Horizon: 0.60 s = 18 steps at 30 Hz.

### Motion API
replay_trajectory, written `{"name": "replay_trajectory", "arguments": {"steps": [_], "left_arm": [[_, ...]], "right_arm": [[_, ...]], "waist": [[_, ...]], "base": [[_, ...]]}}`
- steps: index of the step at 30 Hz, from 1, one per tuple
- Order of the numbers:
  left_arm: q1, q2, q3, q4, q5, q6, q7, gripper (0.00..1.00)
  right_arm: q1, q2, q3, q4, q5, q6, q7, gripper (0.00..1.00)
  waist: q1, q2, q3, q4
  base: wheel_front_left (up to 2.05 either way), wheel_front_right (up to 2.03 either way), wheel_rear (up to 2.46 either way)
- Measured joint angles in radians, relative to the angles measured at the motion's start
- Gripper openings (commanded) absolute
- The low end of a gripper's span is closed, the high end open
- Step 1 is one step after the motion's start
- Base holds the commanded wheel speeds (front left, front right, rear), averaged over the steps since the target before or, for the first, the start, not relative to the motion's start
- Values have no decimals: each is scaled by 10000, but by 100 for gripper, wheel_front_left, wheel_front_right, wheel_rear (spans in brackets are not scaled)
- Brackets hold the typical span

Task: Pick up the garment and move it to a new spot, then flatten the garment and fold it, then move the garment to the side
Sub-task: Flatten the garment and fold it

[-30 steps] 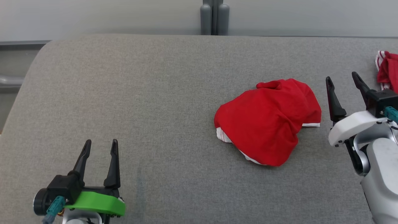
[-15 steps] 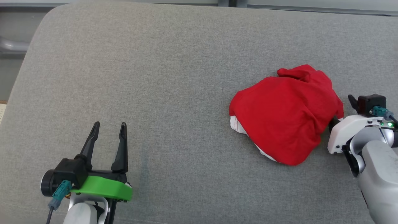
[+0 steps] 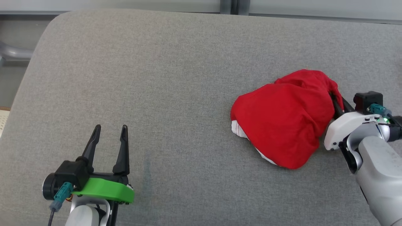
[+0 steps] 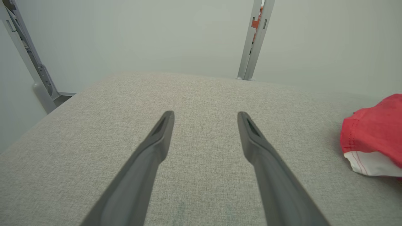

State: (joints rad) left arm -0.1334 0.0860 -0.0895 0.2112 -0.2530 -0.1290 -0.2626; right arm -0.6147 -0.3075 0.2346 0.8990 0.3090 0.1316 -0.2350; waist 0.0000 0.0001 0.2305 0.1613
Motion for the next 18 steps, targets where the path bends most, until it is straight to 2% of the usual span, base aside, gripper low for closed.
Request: {"name": "replay_trajectory", "arguments": {"steps": [8,12,18], "left_arm": [[272,-73,134,48,65,0,0,100],[488,-82,234,-29,115,0,2,100],[736,-88,349,-113,174,0,0,100]], "right_arm": [[-131,343,913,-1816,6,0,-240,0],[-6,750,1802,-3014,-50,0,-268,0],[475,1361,3126,-3843,-40,0,-274,0]], "waist": [[0,0,-628,-45],[0,0,-940,-18],[0,0,-1223,124]], "base": [[0,0,0],[0,0,0],[0,0,0]]}}
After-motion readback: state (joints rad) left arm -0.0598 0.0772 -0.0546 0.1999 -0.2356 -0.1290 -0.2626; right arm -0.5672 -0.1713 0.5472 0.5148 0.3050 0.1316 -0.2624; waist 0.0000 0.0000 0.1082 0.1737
